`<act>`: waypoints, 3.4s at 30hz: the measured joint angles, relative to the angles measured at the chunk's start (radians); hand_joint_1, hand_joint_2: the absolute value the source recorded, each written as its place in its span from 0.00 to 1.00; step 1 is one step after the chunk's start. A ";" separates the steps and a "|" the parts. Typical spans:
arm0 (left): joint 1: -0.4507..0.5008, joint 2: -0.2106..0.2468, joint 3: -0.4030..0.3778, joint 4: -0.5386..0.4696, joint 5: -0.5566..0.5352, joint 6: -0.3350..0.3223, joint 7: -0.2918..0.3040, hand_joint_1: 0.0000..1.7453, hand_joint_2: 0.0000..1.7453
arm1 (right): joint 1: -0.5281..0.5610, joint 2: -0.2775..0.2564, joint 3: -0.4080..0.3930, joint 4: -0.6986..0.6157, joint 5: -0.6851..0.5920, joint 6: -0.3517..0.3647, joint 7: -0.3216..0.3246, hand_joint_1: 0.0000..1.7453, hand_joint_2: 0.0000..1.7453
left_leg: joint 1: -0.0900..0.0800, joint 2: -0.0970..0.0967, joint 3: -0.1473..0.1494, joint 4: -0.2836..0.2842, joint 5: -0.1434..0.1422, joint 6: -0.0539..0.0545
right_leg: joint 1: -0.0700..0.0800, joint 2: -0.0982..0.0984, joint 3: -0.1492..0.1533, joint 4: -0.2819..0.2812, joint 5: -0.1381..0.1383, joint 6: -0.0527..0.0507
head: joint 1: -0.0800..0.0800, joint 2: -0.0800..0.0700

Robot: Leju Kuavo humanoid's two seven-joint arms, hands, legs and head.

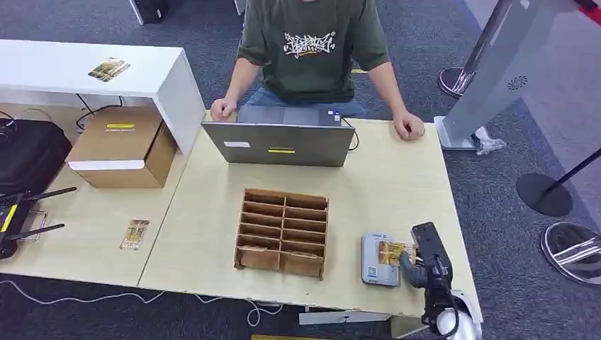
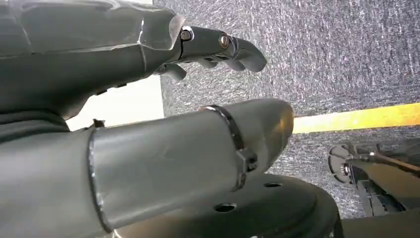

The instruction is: Pass the card to the sensor for recognition and then transmit it.

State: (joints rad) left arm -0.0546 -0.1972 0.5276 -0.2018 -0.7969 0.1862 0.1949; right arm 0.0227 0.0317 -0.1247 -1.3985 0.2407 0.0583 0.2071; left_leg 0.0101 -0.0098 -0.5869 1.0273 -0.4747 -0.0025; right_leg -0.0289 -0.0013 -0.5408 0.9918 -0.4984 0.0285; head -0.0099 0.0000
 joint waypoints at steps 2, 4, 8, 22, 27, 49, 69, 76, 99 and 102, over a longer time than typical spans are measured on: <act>0.000 0.000 0.000 0.000 -0.003 0.003 0.000 0.00 0.00 | 0.003 -0.004 -0.007 0.001 0.000 0.003 0.000 1.00 1.00 | 0.000 0.000 0.000 0.000 0.000 0.000 | 0.000 0.000 0.000 0.000 0.000 0.000 | 0.000 0.000; 0.000 0.000 0.000 0.000 -0.008 0.005 0.000 0.00 0.00 | 0.007 -0.009 -0.017 0.001 0.000 0.003 -0.002 1.00 1.00 | 0.000 0.000 0.000 0.000 0.000 0.000 | 0.000 0.000 0.001 0.000 0.000 0.000 | 0.000 0.000; 0.001 0.000 0.001 0.000 -0.008 0.006 0.002 0.00 0.00 | 0.008 -0.015 -0.023 0.004 0.009 0.013 -0.010 1.00 1.00 | 0.000 0.000 0.000 0.000 0.000 0.000 | 0.000 0.000 0.001 0.000 0.000 0.000 | 0.000 0.000; 0.001 0.000 0.007 0.000 -0.005 0.009 0.000 0.00 0.00 | -0.024 -0.045 -0.023 0.061 0.017 0.024 -0.037 1.00 1.00 | 0.000 0.000 0.002 0.000 0.000 0.000 | 0.000 0.000 0.002 0.000 0.000 0.000 | 0.000 0.000; 0.001 0.000 0.008 0.000 -0.017 0.006 0.000 0.00 0.00 | -0.025 -0.045 -0.023 0.061 0.035 0.013 -0.040 1.00 1.00 | 0.000 0.000 0.002 0.000 0.000 0.000 | 0.000 0.000 0.002 0.000 0.000 0.000 | 0.000 0.000; 0.000 0.001 0.010 0.000 -0.037 -0.003 0.001 0.00 0.00 | 0.039 0.053 -0.048 -0.147 0.078 -0.154 -0.198 1.00 1.00 | 0.000 0.000 0.001 0.000 0.000 0.000 | 0.000 0.000 0.001 0.000 0.000 0.000 | 0.000 0.000; -0.001 0.005 0.025 0.000 -0.053 -0.011 0.011 0.00 0.00 | 0.081 0.082 -0.074 -0.278 -0.072 -0.273 -0.378 1.00 1.00 | 0.000 0.000 0.000 0.000 0.000 0.000 | 0.000 0.000 0.001 0.000 0.000 0.000 | 0.000 0.000; -0.002 0.006 0.038 0.000 -0.046 -0.010 0.010 0.00 0.00 | 0.084 0.083 -0.074 -0.297 -0.112 -0.310 -0.407 1.00 1.00 | 0.000 0.000 0.000 0.000 0.000 0.000 | 0.000 0.000 0.001 0.000 0.000 0.000 | 0.000 0.000; -0.002 0.003 0.066 0.000 -0.055 -0.001 0.001 0.00 0.00 | 0.061 0.106 -0.108 -0.324 0.076 -0.510 -0.451 1.00 1.00 | 0.000 0.000 0.000 0.000 0.000 0.000 | 0.000 0.000 0.000 0.000 0.000 0.000 | 0.000 0.000; -0.002 0.000 0.066 0.000 -0.064 0.000 0.000 0.00 0.00 | 0.065 0.108 -0.108 -0.332 0.186 -0.566 -0.446 1.00 1.00 | 0.000 0.000 0.000 0.000 0.000 0.000 | 0.000 0.000 0.001 0.000 0.000 0.000 | 0.000 0.000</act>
State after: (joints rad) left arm -0.0568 -0.1968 0.5936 -0.2018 -0.8614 0.1865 0.1946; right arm 0.0878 0.1400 -0.2327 -1.7300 0.4267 -0.5074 -0.2388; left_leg 0.0099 -0.0095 -0.5868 1.0276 -0.4748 -0.0025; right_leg -0.0290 -0.0010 -0.5402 0.9916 -0.4980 0.0287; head -0.0099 0.0000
